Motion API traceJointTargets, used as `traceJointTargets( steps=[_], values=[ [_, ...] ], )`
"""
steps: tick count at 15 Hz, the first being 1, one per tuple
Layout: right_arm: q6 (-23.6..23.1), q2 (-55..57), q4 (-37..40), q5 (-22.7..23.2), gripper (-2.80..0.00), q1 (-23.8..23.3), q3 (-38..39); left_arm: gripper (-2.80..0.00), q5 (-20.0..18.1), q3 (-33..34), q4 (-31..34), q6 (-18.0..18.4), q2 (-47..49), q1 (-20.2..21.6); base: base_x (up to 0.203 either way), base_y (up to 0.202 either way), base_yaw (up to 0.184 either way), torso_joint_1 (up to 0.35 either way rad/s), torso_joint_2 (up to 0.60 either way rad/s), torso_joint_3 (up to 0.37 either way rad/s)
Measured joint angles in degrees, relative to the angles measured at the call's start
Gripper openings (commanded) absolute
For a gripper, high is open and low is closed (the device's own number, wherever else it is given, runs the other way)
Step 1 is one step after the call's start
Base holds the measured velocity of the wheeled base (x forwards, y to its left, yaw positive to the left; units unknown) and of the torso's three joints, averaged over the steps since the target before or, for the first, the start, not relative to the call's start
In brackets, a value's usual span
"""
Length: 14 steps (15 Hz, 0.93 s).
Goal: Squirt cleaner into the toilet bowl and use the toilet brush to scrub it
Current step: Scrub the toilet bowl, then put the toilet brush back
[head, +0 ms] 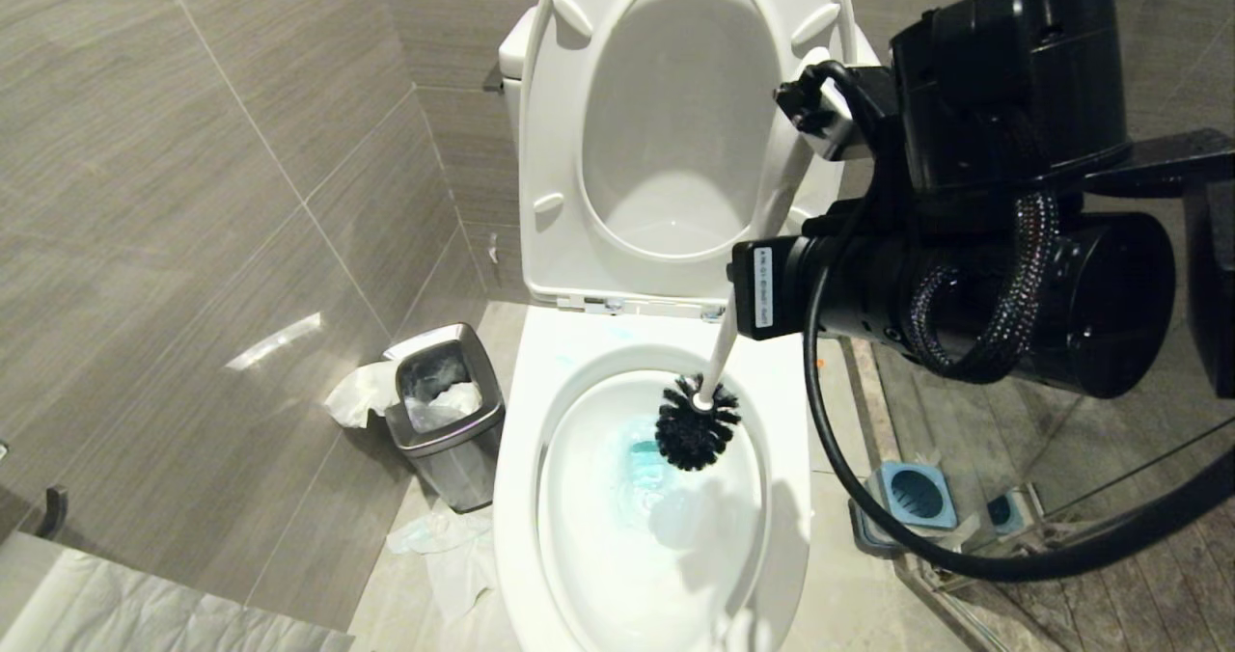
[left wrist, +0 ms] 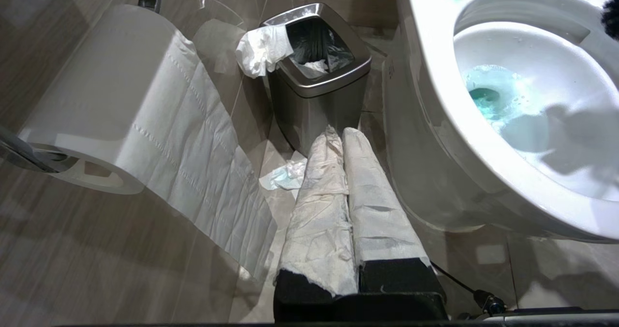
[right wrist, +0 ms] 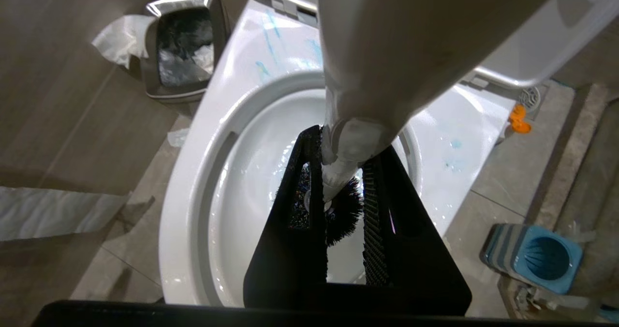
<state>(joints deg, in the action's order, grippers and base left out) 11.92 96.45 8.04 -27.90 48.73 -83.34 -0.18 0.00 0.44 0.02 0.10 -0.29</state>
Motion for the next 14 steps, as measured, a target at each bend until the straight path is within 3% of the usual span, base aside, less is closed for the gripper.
traceJointTargets(
  steps=[14],
  values=[
    [0.91,-2.85,4.49,-2.19,-2.8,1.18,1.22,-2.8,0.02,0.0,0.0,-0.02,0.0,0.0,0.0,0.0,0.0,0.0,0.0,0.0]
  ],
)
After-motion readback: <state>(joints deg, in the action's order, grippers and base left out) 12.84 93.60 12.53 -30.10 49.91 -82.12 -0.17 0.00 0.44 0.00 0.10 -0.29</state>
